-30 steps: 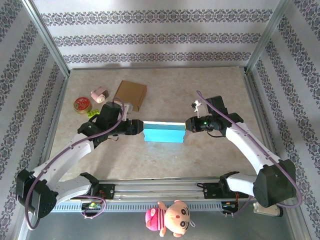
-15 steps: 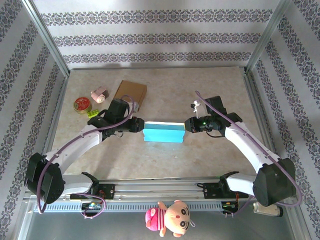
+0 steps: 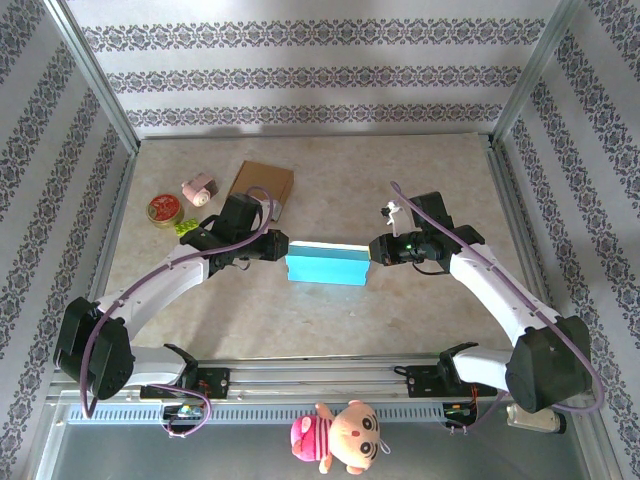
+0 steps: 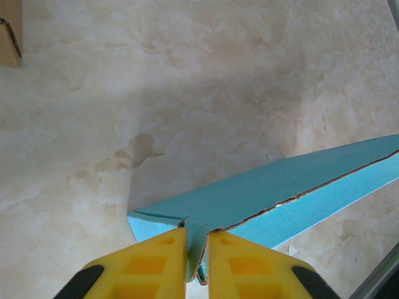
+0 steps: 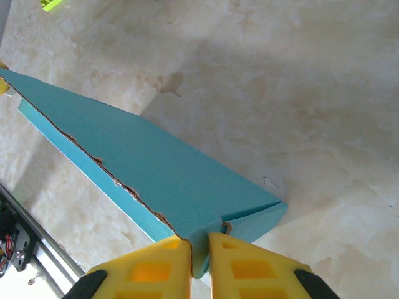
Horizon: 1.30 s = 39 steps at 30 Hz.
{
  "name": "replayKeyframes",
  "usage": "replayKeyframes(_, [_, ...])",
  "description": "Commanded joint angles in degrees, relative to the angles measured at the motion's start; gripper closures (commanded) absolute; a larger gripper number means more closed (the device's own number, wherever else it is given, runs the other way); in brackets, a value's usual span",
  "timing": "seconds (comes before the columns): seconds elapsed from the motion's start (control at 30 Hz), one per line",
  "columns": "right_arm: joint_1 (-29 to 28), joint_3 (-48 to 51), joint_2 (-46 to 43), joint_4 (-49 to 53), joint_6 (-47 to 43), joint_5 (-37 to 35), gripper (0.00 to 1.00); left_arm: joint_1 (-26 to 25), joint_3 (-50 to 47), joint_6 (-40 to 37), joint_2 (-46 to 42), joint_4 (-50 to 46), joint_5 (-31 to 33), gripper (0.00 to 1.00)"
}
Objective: Fold the paper box
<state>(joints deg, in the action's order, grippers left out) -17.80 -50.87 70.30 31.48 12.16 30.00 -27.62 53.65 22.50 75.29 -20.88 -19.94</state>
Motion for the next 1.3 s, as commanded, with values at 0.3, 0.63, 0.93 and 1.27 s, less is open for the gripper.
replayKeyframes(0.3, [-1.3, -1.6, 0.9, 1.6, 0.8, -1.0, 0.85, 0.7, 0.5, 3.2, -0.6, 3.9, -2.6, 0.91])
replayKeyframes(0.63, [-1.6, -1.6, 0.5, 1.9, 1.8, -1.9, 0.84, 0.7, -2.6, 5.4, -2.1, 3.4, -1.1, 0.94])
replayKeyframes(0.93, [-2.2, -0.9, 0.9, 1.7, 3.6, -4.3, 0.83, 0.7, -4.1, 5.3, -2.6, 2.6, -1.6, 0.94])
replayKeyframes(1.27, [-2.8, -3.8, 0.3, 3.9, 2.3, -6.8, 0.70, 0.7, -2.4, 4.3, -2.9, 2.0, -2.4, 0.94])
